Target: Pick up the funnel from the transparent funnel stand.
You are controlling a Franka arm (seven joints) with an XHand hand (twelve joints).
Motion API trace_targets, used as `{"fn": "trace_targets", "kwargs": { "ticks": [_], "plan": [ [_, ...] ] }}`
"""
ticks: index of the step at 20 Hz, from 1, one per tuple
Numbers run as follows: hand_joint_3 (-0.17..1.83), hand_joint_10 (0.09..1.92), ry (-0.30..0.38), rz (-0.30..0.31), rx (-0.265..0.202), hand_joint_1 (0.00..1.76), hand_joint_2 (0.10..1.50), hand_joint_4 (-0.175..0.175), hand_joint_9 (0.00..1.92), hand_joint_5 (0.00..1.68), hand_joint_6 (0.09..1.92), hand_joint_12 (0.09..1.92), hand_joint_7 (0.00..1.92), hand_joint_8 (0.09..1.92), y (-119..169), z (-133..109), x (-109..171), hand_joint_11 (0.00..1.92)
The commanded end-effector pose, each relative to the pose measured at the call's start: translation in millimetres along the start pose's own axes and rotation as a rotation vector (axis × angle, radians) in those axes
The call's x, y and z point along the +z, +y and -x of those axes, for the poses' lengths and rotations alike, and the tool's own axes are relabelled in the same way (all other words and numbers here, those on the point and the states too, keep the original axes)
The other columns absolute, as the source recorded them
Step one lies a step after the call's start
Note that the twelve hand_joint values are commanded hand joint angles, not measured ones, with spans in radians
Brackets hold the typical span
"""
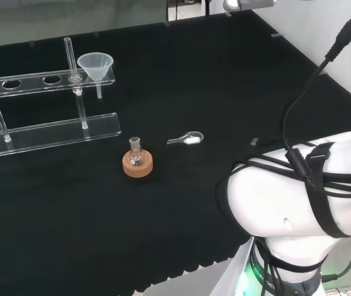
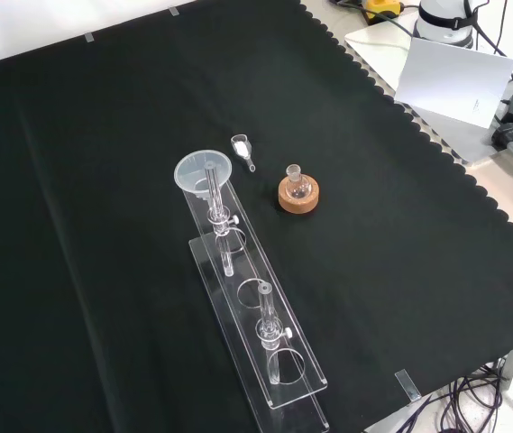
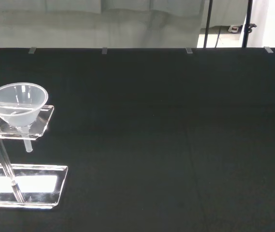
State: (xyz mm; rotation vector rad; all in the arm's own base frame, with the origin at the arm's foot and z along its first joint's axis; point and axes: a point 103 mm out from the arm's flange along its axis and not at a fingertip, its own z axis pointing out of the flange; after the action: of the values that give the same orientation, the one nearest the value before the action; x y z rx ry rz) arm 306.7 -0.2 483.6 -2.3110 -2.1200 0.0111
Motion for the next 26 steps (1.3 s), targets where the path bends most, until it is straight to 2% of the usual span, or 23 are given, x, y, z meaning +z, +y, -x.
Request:
{"fn": "trace_targets", "kwargs": {
  "ticks": [1,3,5,7,12,18,21,24,25,26],
  "plan": [
    [0.45,0.09,-0.011,0.008,-0.009,0.07,0.48,0.031,0.00,0.00,0.09,1.00,0.00,0.09,2,-1,0,0.00],
    [0.31,0.09,-0.015,0.006,-0.022,0.08,0.54,0.033,0.00,0.00,0.09,1.01,0.00,0.09,6,-14,-1,0.00],
    [0.26,0.09,-0.059,0.008,-0.023,0.08,0.56,0.034,0.00,0.00,0.09,1.02,0.00,0.09,4,-51,-9,0.00],
    [0.22,0.09,-0.073,0.004,-0.024,0.08,0.58,0.034,0.00,0.00,0.09,1.02,0.00,0.09,7,-63,-12,0.00],
    [0.19,0.09,-0.009,-0.017,-0.063,0.08,0.60,0.032,0.00,0.00,0.09,1.02,0.00,0.09,30,-52,5,0.00],
    [0.17,0.09,0.023,-0.004,-0.120,0.08,0.61,0.028,0.00,0.00,0.09,0.98,0.00,0.09,51,-38,22,0.00],
    [0.14,0.09,0.026,0.000,-0.133,0.08,0.62,0.027,0.00,0.00,0.09,0.89,0.00,0.09,61,-30,28,0.00],
    [0.11,0.09,0.019,-0.003,-0.152,0.08,0.64,0.027,0.00,0.00,0.09,0.77,0.00,0.09,70,-36,34,0.00],
    [0.10,0.09,0.013,-0.004,-0.161,0.08,0.64,0.028,0.00,0.00,0.09,0.70,0.00,0.09,73,-41,36,0.00],
    [0.09,0.09,0.012,-0.004,-0.167,0.08,0.65,0.029,0.00,0.00,0.09,0.52,0.00,0.09,76,-45,38,0.00]
  ]
}}
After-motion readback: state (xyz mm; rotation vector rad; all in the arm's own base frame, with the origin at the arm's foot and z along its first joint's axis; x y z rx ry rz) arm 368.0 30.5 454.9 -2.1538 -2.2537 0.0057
